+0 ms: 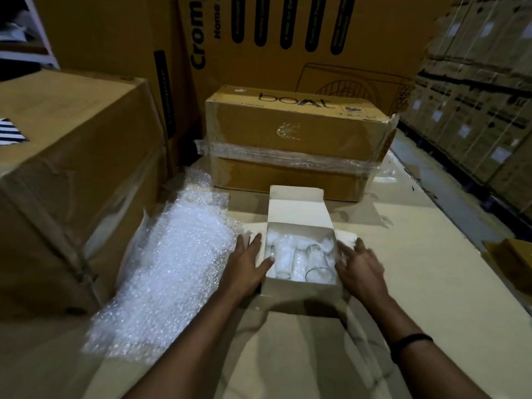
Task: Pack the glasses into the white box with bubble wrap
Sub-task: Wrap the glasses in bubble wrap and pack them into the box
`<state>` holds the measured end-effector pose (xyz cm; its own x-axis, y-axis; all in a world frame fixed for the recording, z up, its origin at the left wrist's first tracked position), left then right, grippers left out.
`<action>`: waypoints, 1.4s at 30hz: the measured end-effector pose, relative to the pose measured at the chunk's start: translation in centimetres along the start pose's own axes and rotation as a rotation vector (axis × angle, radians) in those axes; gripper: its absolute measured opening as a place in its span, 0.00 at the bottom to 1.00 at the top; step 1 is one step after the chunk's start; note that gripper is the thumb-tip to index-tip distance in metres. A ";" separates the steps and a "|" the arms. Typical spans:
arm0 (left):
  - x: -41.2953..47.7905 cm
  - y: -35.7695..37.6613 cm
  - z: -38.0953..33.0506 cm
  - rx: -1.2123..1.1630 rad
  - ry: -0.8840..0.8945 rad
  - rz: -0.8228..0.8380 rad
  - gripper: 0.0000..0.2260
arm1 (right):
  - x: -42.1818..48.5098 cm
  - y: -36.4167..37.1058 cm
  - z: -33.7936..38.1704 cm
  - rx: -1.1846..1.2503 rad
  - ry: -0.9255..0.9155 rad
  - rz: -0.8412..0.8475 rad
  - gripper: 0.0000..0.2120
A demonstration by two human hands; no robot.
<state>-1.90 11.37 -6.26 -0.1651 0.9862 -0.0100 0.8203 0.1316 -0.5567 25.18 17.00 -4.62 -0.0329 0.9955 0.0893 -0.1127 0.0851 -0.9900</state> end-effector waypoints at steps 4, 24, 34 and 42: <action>-3.6 -5.5 -0.2 0.044 0.124 -0.366 0.20 | -5.6 -5.4 3.5 0.096 -0.151 -0.487 0.18; -9.0 -9.6 8.8 0.285 0.119 -0.191 0.08 | -17.0 6.9 14.3 -0.092 -0.320 0.083 0.39; -14.5 -12.0 5.1 -0.129 0.190 -0.470 0.07 | -16.7 4.7 14.4 0.626 -0.115 0.066 0.28; -15.0 -9.8 4.2 -0.352 0.151 -0.293 0.05 | -17.5 3.4 19.0 0.997 -0.175 0.449 0.04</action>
<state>-9.79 -5.16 -4.15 -0.3568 0.9027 0.2405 0.8909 0.4063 -0.2030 6.49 -0.96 -7.48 -0.4028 0.9005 -0.1638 -0.8020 -0.4335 -0.4110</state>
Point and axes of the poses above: each hand's wrist, its own x-axis towards the middle knuckle, its own y-axis out of the palm, z = x × y, the point moved 9 cm from there along x, towards the middle knuckle, and after that the axes turned 11 degrees about -x, right-handed, at the moved point
